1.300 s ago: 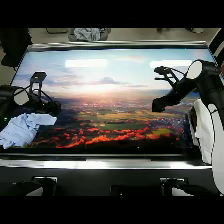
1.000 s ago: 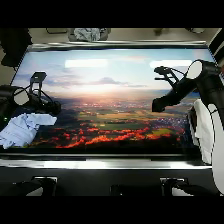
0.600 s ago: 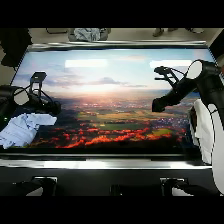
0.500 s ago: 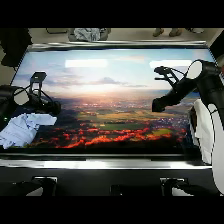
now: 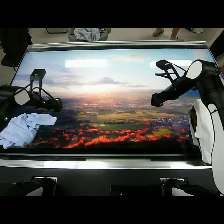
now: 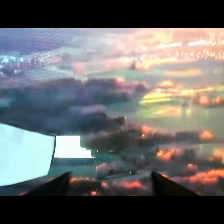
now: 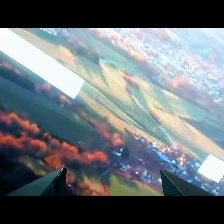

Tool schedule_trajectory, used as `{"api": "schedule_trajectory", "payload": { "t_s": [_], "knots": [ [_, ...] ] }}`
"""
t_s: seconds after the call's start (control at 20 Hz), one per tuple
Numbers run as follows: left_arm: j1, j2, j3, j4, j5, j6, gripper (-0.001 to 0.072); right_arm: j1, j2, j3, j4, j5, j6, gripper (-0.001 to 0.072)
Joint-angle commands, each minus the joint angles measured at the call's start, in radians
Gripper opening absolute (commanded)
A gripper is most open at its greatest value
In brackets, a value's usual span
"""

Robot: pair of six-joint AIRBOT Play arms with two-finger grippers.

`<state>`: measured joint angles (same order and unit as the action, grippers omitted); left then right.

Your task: Fold the shirts.

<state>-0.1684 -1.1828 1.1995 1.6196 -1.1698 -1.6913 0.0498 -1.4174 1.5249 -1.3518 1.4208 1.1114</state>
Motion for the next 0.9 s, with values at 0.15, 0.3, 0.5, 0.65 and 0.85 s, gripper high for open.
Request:
{"api": "schedule_trajectory", "payload": {
  "t_s": [0.15,0.3,0.5,0.65,0.85],
  "knots": [
    [0.216,-0.001,0.082,0.163,-0.049,0.036,0.072,0.0,-0.001,0.0,-0.026,-0.026,0.0,0.0681],
    [0.523,-0.006,0.067,0.161,-0.124,-0.077,0.072,0.0,-0.001,0.0,-0.025,-0.008,0.0,0.0681],
    [0.846,-0.007,-0.058,0.158,-0.174,-0.097,0.072,0.0,-0.001,0.0,-0.025,-0.002,0.0,0.0681],
    [0.974,-0.006,-0.183,0.061,-0.114,-0.083,0.072,0.0,-0.001,0.0,-0.025,-0.001,0.0,0.0681],
    [0.99,-0.014,-0.317,-0.112,0.045,-0.005,0.072,0.0,-0.001,0.0,-0.025,0.031,0.0,0.0681]
  ]
}}
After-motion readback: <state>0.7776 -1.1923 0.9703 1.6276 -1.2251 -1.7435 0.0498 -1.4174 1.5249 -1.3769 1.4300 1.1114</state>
